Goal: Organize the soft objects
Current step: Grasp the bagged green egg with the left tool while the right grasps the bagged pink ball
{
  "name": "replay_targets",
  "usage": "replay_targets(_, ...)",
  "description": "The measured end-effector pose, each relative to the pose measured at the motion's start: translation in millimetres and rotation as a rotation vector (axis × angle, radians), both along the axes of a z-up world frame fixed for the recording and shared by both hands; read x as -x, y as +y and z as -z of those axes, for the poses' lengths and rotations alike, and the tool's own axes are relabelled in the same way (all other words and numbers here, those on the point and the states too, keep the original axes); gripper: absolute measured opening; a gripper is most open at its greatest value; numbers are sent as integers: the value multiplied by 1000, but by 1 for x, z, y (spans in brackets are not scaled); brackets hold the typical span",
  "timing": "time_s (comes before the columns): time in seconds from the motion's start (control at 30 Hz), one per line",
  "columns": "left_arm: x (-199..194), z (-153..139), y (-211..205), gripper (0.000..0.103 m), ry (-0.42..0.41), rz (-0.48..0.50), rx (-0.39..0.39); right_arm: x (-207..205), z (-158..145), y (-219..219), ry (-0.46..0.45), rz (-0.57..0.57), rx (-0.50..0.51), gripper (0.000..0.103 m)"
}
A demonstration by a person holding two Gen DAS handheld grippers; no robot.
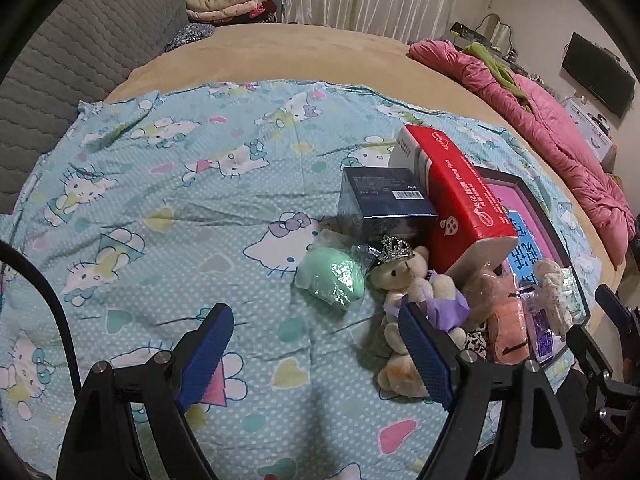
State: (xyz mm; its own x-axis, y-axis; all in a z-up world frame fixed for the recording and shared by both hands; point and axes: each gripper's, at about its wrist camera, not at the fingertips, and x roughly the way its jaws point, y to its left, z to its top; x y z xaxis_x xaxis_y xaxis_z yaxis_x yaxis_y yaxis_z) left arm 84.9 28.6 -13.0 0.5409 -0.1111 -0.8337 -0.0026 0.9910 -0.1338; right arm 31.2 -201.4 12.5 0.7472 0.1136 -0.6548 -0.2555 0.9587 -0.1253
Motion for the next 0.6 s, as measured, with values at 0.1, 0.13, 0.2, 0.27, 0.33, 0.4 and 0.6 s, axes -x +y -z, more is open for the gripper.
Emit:
replay_targets(0.1, -4, 8, 3, 84, 9, -10, 29, -4, 6, 3, 16, -7, 9, 82)
replay_targets(0.13, -6, 11, 3, 84, 14, -9, 38, -5, 9, 4, 21, -11, 12, 82)
replay_targets(0.2, -9, 17, 3, 84, 27, -10, 42, -8, 13, 7, 27, -16, 19, 82)
replay_targets(0.27, -12, 23, 2, 84, 32, -6, 41, -11, 17, 10, 34, -25, 21, 82)
replay_targets(0.33, -15, 27, 2, 84, 27, 1, 58, -13, 22, 13, 42, -34, 25, 82)
replay_targets(0.4, -18, 31, 1, 84, 29, 4, 69, -17, 28, 17, 52, -46, 32, 82)
replay_targets(0.6, -29, 41, -3, 84, 18, 27, 38, -30, 41, 24, 66, -72, 44, 82)
